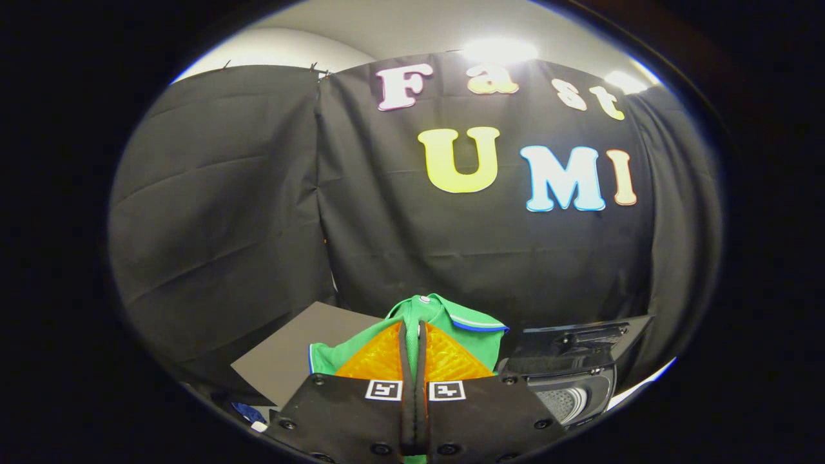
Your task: Put the clothes into the washing machine and then close the washing machine lid.
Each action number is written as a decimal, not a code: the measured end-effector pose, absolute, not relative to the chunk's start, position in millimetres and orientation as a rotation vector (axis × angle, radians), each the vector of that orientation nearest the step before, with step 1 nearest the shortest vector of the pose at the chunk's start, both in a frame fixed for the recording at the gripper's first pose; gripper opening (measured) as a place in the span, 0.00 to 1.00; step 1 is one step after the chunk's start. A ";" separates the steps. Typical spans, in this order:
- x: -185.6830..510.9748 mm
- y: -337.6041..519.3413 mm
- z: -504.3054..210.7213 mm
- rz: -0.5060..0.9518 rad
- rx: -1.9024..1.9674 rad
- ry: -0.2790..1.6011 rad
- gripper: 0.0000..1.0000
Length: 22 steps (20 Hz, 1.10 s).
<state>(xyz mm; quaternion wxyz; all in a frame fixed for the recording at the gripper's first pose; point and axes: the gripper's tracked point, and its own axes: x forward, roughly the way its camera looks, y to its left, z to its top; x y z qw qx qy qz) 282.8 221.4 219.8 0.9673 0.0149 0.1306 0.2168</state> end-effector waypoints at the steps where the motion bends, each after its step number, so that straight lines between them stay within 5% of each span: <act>1: 284.8 205.1 219.5 0.427 0.033 0.261 0.01; 22: 330.2 -38.1 188.0 0.180 0.121 0.271 0.01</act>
